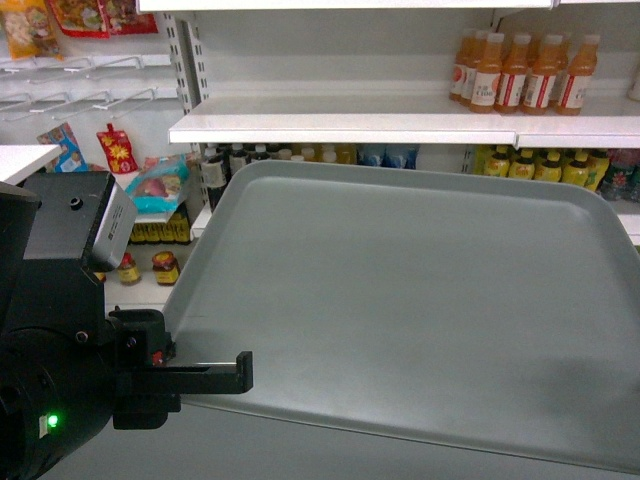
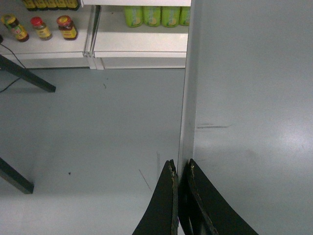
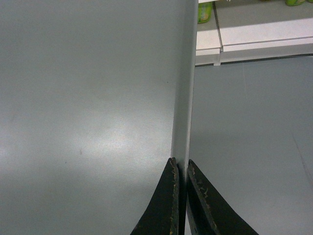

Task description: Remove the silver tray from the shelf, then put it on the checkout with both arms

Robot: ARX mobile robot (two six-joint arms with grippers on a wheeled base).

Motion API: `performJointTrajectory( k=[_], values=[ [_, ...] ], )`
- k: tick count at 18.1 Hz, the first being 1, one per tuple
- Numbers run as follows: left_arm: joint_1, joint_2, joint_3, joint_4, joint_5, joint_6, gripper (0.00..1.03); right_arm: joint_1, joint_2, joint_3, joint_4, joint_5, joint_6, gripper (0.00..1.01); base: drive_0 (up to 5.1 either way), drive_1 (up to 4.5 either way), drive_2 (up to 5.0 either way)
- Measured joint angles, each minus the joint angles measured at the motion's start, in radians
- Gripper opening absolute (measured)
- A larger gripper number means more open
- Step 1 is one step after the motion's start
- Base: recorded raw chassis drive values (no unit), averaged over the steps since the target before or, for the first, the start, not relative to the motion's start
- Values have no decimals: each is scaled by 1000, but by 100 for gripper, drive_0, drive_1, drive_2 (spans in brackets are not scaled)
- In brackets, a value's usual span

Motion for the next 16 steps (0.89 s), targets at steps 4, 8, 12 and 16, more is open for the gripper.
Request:
performJointTrajectory(
  k=[4, 8, 12, 16],
  values=[
    [0, 0, 0, 5, 0, 0, 3, 0, 0, 0, 3, 0, 0, 3, 8, -383, 399],
    [0, 0, 0, 1, 1, 0, 3, 0, 0, 0, -1, 0, 0, 3, 12, -379, 403],
    [-1, 0, 0, 6, -2, 0, 3, 0, -1, 0, 3, 1, 0, 3, 17, -374, 408],
    [0, -1, 0, 5, -2, 0, 3, 0, 0, 0, 4, 0, 0, 3, 12, -379, 403]
  ],
)
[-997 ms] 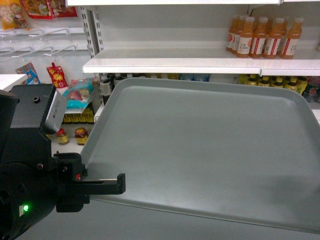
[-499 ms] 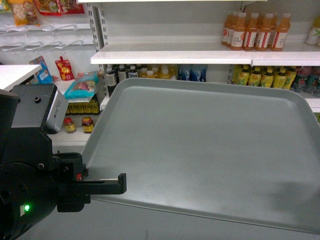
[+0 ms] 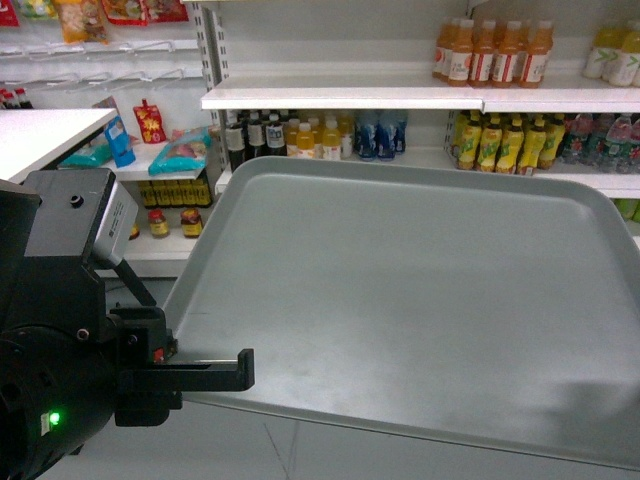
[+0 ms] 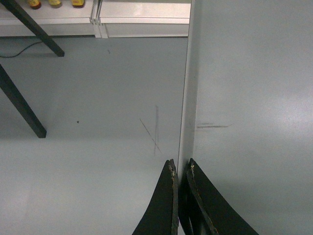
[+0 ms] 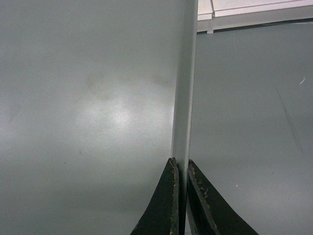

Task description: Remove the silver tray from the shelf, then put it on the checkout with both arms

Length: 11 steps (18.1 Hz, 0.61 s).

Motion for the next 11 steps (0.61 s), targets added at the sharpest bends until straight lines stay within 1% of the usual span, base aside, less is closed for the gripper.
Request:
performJointTrajectory(
  k=[8, 9, 11],
  values=[
    [1, 0, 0, -2, 1, 0, 3, 1, 0, 0, -1, -3, 0, 3, 2, -389, 393],
    [0, 0, 0, 2, 0, 0, 3, 0, 0, 0, 1, 0, 0, 3, -4, -269, 261],
    [0, -2, -3, -3, -3, 0, 3, 1, -3, -1, 0, -1, 0, 3, 0, 0, 0]
  ],
)
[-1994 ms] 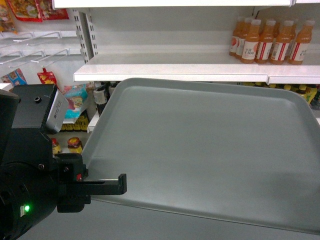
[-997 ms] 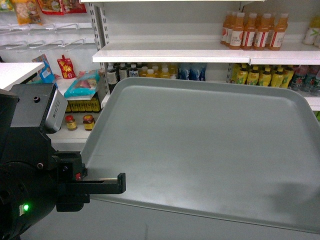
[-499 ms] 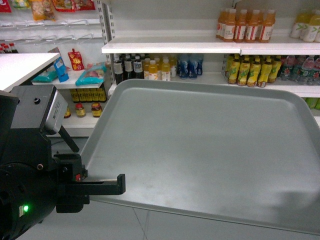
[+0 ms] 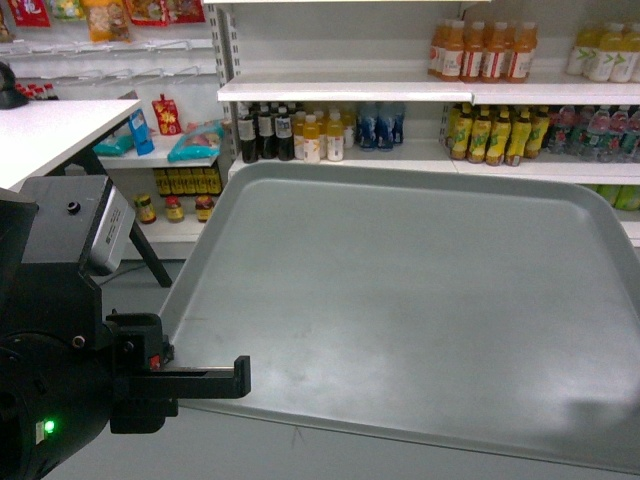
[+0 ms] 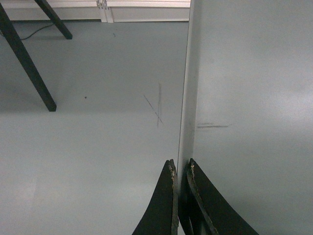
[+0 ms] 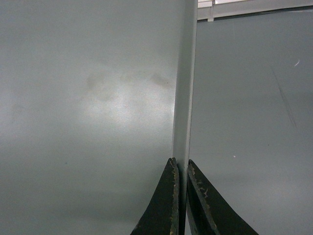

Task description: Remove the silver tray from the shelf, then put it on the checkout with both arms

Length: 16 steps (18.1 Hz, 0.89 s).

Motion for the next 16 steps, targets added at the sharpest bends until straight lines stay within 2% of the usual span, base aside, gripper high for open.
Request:
performJointTrajectory(
  k=[1, 16],
  values=[
    [0, 0, 0, 7, 3, 0, 3, 0, 0, 0, 2, 0, 0, 3, 0, 0, 0],
    [0, 1, 2, 3, 3, 0, 3, 0, 2, 0, -2, 1, 0, 3, -488, 251, 251]
  ],
)
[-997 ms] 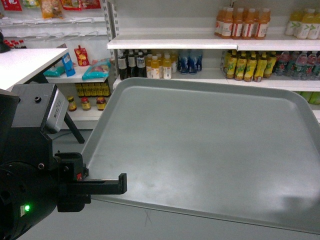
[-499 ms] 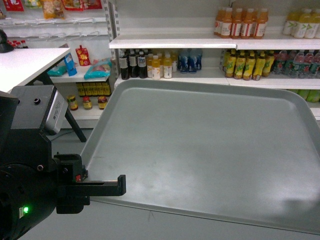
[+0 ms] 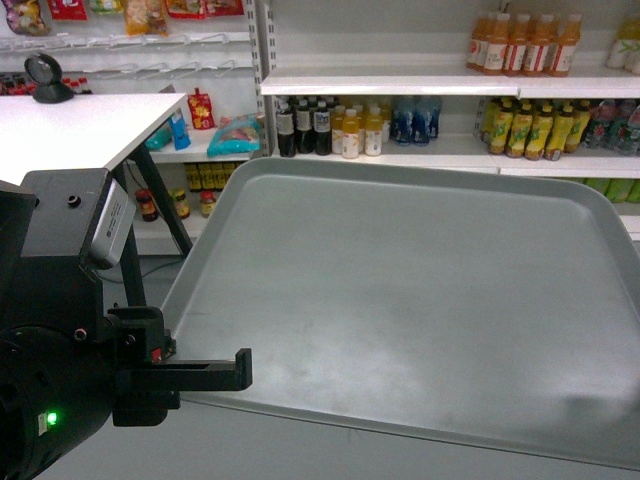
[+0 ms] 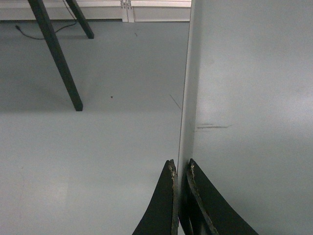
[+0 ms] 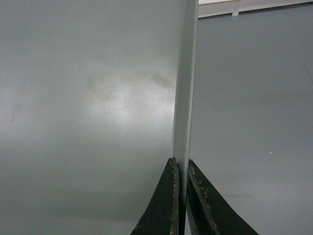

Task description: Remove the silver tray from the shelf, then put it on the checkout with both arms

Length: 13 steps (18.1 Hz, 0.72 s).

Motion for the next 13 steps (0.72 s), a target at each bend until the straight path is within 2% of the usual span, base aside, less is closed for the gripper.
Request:
performJointTrajectory(
  k=[13],
  values=[
    [0, 0, 0, 3, 0, 0, 3, 0, 0, 0, 6, 0, 0, 3, -501, 241, 241]
  ],
)
